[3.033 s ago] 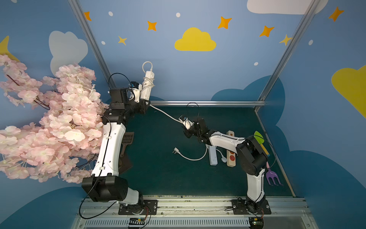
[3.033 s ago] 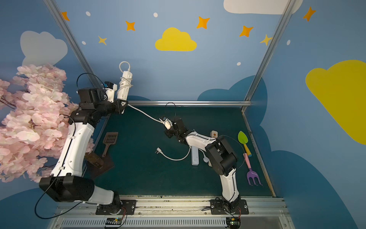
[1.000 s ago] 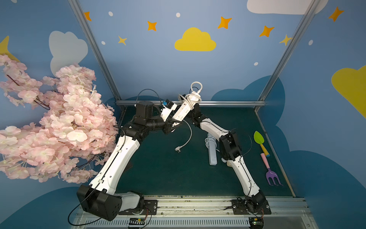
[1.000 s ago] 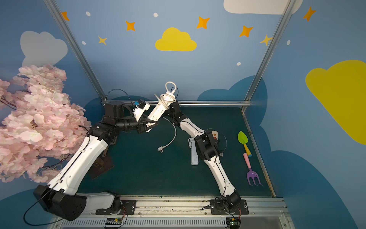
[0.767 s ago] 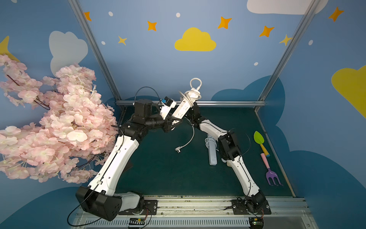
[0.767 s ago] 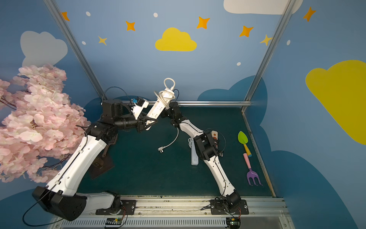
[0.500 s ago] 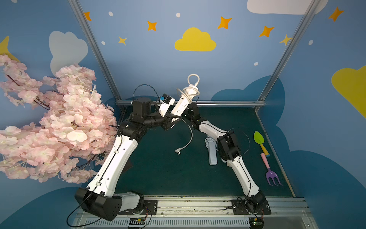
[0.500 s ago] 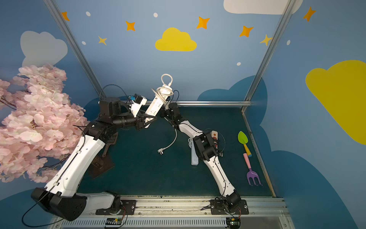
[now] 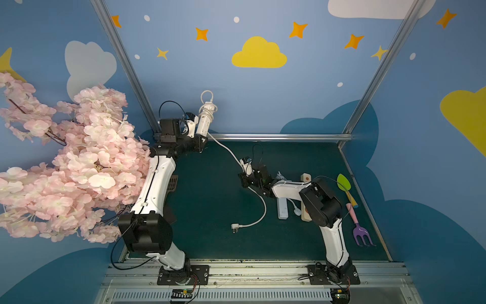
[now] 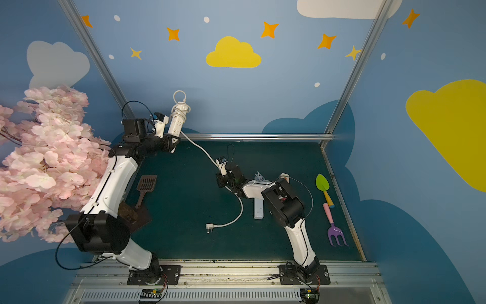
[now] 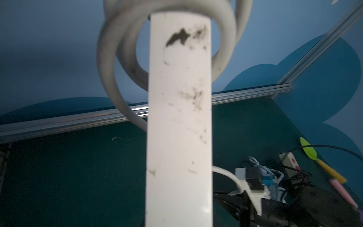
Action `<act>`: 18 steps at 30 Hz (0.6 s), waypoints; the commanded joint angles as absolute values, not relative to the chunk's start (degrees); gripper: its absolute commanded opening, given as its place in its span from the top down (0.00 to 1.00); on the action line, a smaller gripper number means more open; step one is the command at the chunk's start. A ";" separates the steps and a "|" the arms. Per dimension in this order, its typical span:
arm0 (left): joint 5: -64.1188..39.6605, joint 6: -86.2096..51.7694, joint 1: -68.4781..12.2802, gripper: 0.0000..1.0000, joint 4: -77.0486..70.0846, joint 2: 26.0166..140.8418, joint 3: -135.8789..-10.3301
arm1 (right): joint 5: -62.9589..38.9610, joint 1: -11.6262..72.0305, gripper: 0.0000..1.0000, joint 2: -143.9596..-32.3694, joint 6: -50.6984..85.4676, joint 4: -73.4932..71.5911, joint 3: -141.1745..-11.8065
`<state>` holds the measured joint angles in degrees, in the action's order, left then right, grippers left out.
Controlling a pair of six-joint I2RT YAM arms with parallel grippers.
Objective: Wrap the cord around the power strip
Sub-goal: Wrap the power cord around the power strip.
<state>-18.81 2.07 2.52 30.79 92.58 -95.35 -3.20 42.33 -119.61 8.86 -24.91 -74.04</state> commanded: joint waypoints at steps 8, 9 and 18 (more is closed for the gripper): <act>0.43 13.08 -0.49 0.97 32.70 96.95 -95.69 | 0.21 39.96 1.00 -102.20 -12.94 -24.51 -72.74; 1.81 14.07 -1.42 0.97 33.35 97.51 -95.40 | -0.77 39.56 1.00 -101.82 -14.06 -23.59 -74.58; -0.18 24.18 -10.69 0.97 46.23 101.04 -93.80 | -11.04 35.66 1.00 -108.43 -21.03 -10.68 -100.36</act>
<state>0.05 18.96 -9.08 41.08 101.03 -93.27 -6.83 36.67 -105.80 -16.84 -14.11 -93.60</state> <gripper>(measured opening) 0.273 0.084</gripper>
